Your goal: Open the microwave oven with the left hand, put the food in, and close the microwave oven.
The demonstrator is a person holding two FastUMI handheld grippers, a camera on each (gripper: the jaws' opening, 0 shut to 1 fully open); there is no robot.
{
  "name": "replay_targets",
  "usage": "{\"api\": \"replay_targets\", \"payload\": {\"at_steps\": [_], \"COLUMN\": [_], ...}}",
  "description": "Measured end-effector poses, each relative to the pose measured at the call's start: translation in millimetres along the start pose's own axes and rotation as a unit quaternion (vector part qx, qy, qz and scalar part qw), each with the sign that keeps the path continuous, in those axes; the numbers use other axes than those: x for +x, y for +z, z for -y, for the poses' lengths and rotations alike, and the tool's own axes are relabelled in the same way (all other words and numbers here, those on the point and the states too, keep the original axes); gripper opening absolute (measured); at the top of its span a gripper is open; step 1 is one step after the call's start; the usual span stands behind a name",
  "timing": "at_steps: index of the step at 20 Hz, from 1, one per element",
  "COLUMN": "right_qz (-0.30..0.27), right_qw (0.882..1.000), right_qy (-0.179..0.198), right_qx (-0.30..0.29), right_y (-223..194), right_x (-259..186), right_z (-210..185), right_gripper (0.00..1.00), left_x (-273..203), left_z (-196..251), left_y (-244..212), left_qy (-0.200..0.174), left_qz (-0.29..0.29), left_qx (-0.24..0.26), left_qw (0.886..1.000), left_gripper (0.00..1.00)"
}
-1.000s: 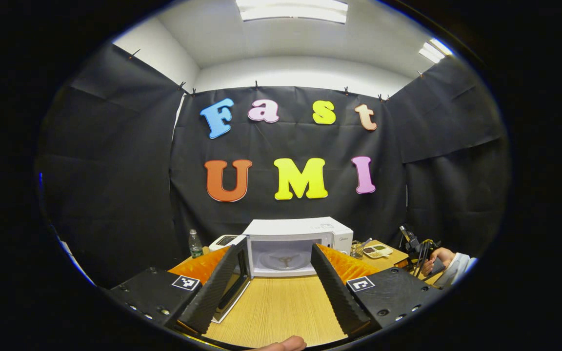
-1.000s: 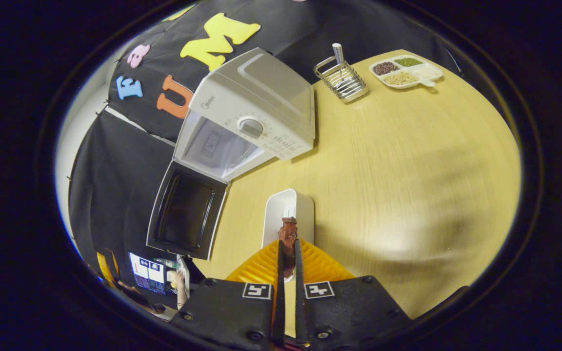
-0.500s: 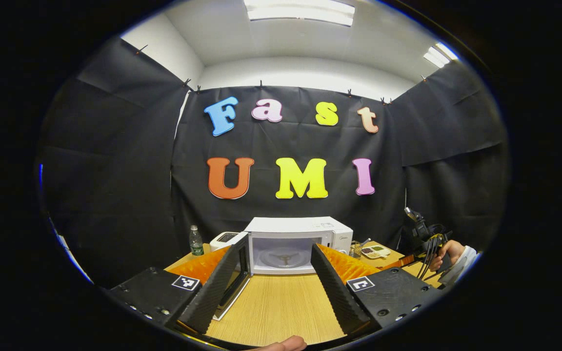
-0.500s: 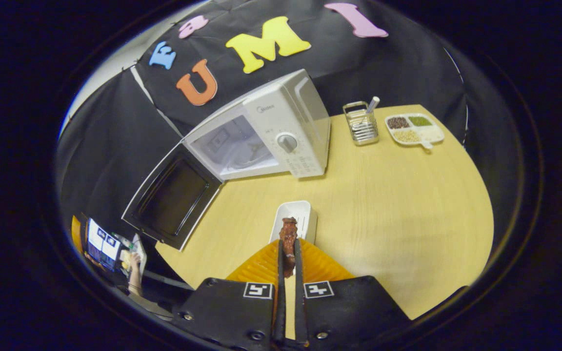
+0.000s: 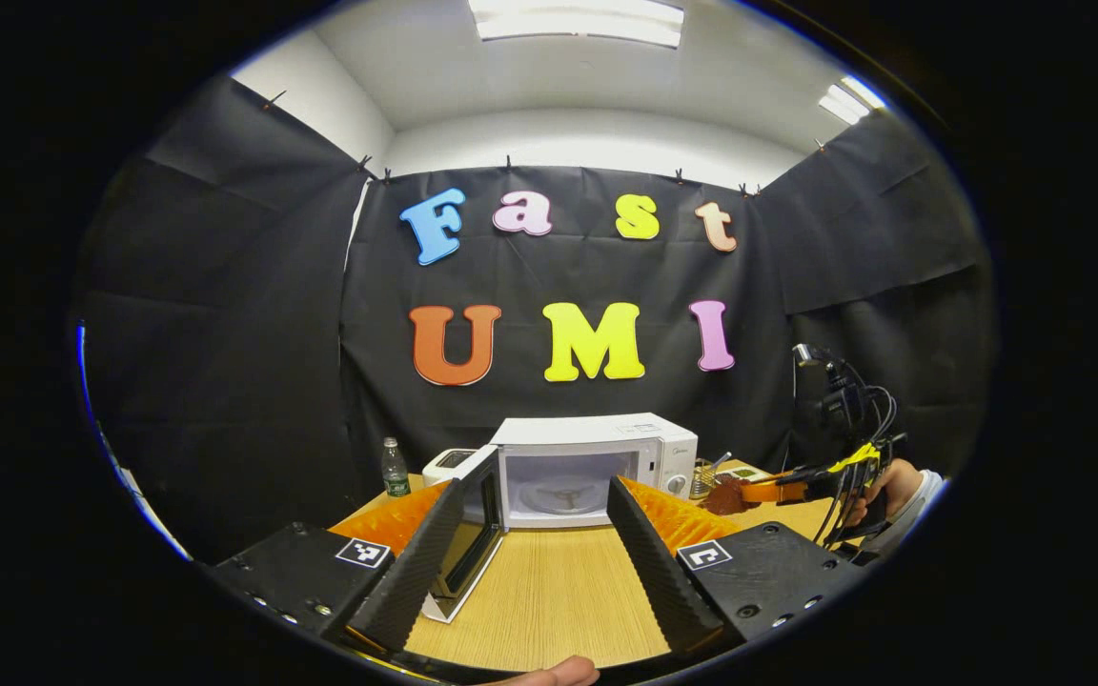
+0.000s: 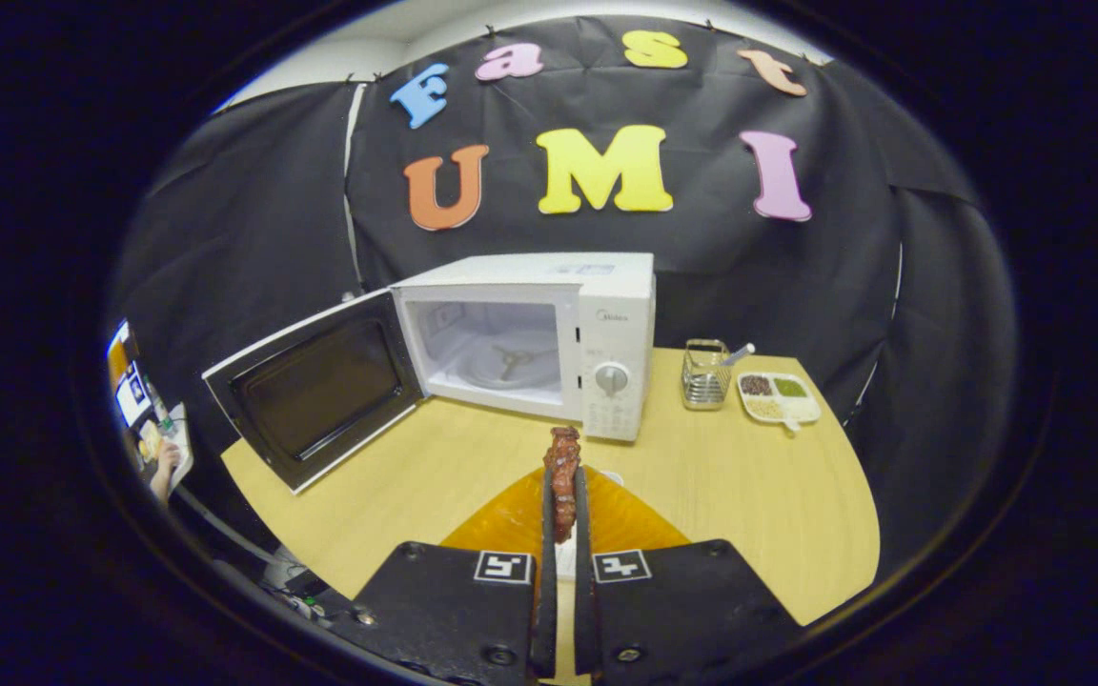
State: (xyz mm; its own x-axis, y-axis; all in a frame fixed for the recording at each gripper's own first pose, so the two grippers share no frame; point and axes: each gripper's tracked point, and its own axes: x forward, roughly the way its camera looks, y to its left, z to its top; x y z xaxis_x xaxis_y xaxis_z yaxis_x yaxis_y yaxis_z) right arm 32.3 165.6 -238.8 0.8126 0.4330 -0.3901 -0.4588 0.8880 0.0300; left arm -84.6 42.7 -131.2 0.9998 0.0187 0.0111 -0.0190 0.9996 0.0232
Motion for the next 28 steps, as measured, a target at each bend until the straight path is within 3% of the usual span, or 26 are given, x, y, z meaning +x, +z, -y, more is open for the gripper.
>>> {"api": "replay_targets", "payload": {"at_steps": [10,11,12,16,24,28], "right_qz": [0.150,0.155,0.160,0.176,0.161,0.160], "right_qw": [0.986,0.985,0.983,0.979,0.982,0.982], "right_qy": [-0.063,-0.068,-0.074,-0.093,-0.099,-0.099], "right_qx": [-0.036,-0.040,-0.043,-0.042,-0.031,0.013], "right_y": [46,48,51,55,63,66], "right_x": [49,57,67,113,226,272], "right_z": [-63,-69,-76,-102,-141,-142], "right_gripper": [0.11,0.02,0.11,0.10,0.11,0.11], "left_x": [0,0,1,7,23,36], "left_z": [7,6,4,-6,-39,-47], "left_y": [6,5,6,2,-21,-36], "left_qy": [-0.030,-0.032,-0.032,-0.018,0.001,-0.005], "left_qz": [0.010,0.011,0.013,0.016,0.009,0.000], "left_qx": [-0.004,-0.004,-0.001,0.010,-0.009,-0.017], "left_qw": [0.999,0.999,0.999,1.000,1.000,1.000], "left_gripper": [0.93,0.93,0.94,0.94,0.94,0.94]}}
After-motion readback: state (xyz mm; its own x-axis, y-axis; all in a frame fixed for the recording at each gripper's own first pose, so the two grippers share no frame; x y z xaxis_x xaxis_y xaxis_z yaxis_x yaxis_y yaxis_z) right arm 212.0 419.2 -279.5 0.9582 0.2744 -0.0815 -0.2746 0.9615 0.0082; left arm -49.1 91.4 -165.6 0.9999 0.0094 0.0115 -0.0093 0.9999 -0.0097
